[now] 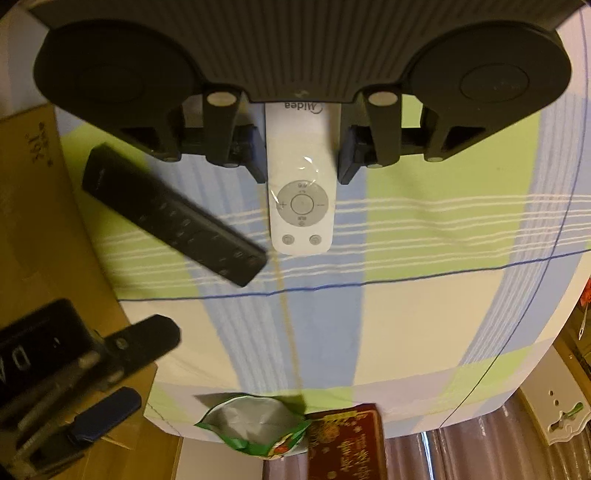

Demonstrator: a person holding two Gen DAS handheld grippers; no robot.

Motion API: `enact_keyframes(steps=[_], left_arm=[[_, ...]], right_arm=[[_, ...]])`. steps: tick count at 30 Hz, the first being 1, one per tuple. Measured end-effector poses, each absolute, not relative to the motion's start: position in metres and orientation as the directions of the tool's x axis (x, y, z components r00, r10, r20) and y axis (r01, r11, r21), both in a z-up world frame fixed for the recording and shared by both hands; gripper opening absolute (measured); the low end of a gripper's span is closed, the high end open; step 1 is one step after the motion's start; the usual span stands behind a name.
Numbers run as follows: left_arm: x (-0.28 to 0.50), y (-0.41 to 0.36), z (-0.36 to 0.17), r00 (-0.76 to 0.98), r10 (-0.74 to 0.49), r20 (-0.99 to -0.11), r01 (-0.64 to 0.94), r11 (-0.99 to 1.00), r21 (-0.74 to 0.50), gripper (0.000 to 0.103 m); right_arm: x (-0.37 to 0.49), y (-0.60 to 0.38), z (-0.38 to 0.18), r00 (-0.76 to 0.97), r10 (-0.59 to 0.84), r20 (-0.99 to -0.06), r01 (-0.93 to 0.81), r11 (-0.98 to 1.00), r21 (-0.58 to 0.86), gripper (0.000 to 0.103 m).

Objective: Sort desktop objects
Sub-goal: 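Close the left tool on the white remote while the right tool closes on the black remote, then carry the white remote over the cardboard box while the right tool carries the black remote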

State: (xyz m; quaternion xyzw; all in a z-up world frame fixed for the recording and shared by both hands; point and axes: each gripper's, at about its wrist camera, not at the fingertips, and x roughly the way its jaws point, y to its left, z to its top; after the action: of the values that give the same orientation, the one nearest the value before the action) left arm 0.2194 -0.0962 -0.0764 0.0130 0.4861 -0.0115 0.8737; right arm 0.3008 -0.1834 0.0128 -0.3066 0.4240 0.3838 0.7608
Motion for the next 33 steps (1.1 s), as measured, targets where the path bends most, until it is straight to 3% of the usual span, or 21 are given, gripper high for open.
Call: enact_keyframes(steps=[6, 15, 23, 27, 29, 33], left_arm=[[0.194, -0.052, -0.068, 0.525, 0.045, -0.850, -0.005, 0.999, 0.050, 0.035], [0.166, -0.010, -0.069, 0.520, 0.055, -0.852, -0.053, 0.998, 0.032, 0.035], [0.160, -0.004, -0.071, 0.532, 0.022, -0.846, -0.044, 0.999, -0.002, 0.035], [0.159, -0.003, -0.071, 0.531, 0.012, -0.847, -0.036, 0.999, -0.009, 0.036], [0.159, -0.003, -0.071, 0.531, 0.011, -0.847, -0.033, 0.999, -0.008, 0.036], [0.160, -0.005, -0.072, 0.529, -0.002, -0.849, -0.017, 1.000, -0.013, 0.044]], right_arm=[[0.298, -0.163, -0.015, 0.247, 0.267, -0.932, -0.854, 0.514, -0.079, 0.078], [0.310, -0.155, -0.067, 0.148, 0.056, -0.987, -0.838, 0.537, -0.095, 0.078], [0.319, -0.161, -0.072, 0.114, 0.035, -0.993, -0.816, 0.574, -0.073, 0.077], [0.319, -0.165, -0.069, 0.064, 0.067, -0.996, -0.802, 0.597, -0.011, 0.046], [0.315, -0.164, -0.068, 0.072, 0.074, -0.995, -0.811, 0.585, -0.015, 0.038], [0.303, -0.163, -0.065, 0.111, 0.089, -0.990, -0.827, 0.560, -0.042, 0.038]])
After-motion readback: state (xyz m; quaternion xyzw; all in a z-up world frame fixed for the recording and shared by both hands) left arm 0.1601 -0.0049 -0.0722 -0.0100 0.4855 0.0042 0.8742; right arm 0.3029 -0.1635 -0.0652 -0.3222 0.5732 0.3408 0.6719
